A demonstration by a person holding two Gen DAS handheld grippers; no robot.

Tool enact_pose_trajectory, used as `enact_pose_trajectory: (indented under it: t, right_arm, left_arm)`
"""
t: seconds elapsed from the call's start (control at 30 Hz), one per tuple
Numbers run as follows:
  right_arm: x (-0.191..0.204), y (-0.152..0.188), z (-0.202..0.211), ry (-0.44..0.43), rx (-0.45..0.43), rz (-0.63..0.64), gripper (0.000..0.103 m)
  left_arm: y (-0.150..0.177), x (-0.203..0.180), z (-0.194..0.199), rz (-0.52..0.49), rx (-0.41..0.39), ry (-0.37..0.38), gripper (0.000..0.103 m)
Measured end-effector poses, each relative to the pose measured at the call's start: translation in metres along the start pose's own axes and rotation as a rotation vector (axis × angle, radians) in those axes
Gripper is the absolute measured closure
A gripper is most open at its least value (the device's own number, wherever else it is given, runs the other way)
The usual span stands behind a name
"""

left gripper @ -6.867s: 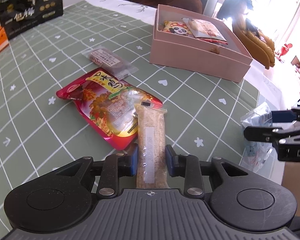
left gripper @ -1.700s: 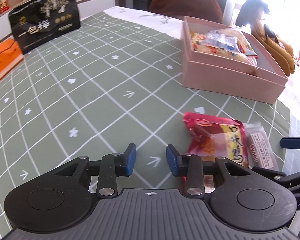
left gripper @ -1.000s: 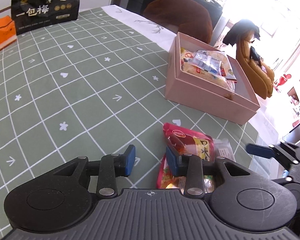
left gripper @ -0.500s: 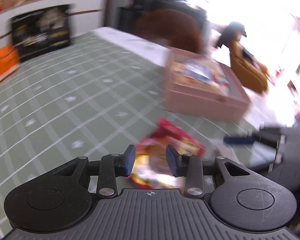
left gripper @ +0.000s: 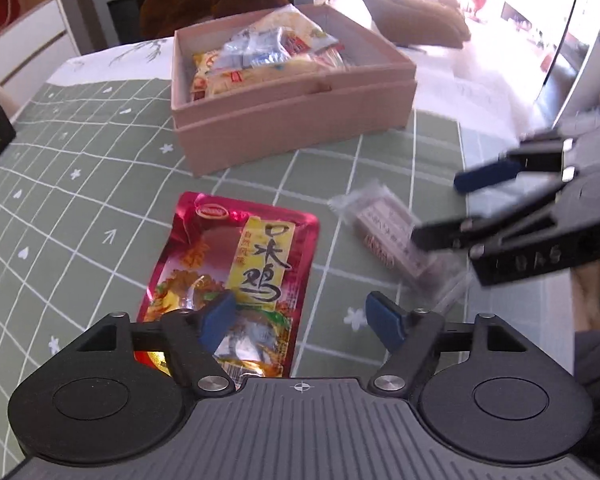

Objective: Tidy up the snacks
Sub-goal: 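Close the left tool on the red duck-snack bag while the right tool grasps the cookie packet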

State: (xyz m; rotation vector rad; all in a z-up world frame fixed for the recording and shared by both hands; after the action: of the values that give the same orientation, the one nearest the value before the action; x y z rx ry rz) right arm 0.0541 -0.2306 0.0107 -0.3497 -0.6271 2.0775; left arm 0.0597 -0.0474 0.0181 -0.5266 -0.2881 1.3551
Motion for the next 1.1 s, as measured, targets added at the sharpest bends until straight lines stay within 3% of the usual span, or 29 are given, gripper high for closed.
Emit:
enact_pose_trajectory:
  t: [0.13, 0.2, 0.3, 0.47, 0.53, 0.63, 0.73, 0.8, 0.83, 0.87, 1.1]
  right_arm:
    - [-0.004, 0.003, 0.001, -0.02, 0.002, -0.023, 0.031]
    - [-0.005, 0.004, 0.0, -0.028, -0.006, -0.028, 0.029]
    - [-0.001, 0.005, -0.001, -0.025, -0.021, -0.01, 0.025]
    - [0.003, 0.007, -0.002, -0.027, -0.044, 0.016, 0.016]
    - [0.005, 0.006, -0.003, -0.024, -0.042, 0.023, 0.014]
    - [0.008, 0.005, -0.005, -0.022, -0.043, 0.022, 0.01]
    - [0.015, 0.006, -0.008, -0.001, -0.034, 0.061, 0.006]
    - [0.024, 0.007, -0.011, 0.035, -0.023, 0.107, 0.006]
    - [0.027, 0.008, -0.01, 0.036, -0.026, 0.108, 0.004]
    - [0.027, 0.008, -0.01, 0.031, -0.022, 0.098, 0.003]
    - [0.028, -0.005, -0.016, 0.013, 0.071, 0.101, 0.001]
  left_arm:
    - [-0.021, 0.031, 0.011, 0.101, -0.066, -0.022, 0.032]
    - [-0.027, 0.048, 0.005, 0.119, -0.05, -0.06, 0.032]
    - [-0.03, 0.059, -0.009, 0.116, 0.001, -0.05, 0.031]
    - [-0.023, 0.045, -0.028, 0.033, 0.069, 0.026, 0.005]
    - [-0.017, 0.033, -0.03, -0.034, 0.044, -0.008, 0.003]
    - [-0.017, 0.032, -0.029, 0.017, 0.027, -0.012, 0.005]
    - [-0.018, 0.039, -0.021, 0.152, -0.008, -0.026, 0.022]
    - [-0.019, 0.045, -0.012, 0.24, -0.037, 0.019, 0.041]
    - [-0.017, 0.046, -0.007, 0.276, -0.053, 0.04, 0.064]
    - [-0.014, 0.048, -0.003, 0.307, -0.073, 0.055, 0.071]
    - [0.018, 0.052, 0.013, 0.377, -0.112, 0.071, 0.076]
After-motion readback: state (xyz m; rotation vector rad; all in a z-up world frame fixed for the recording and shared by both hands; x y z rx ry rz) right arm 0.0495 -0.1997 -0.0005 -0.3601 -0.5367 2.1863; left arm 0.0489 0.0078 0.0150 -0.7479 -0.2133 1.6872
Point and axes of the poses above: each gripper's, at about its wrist camera, not at the fingertips, and z roughly against the way its jaws point, x to its left, y to its underside, the point moved 3 cm from there along -z, roughly the way its jaws point, and after that the axes turned 12 degrees about z, right-handed, at the moved point
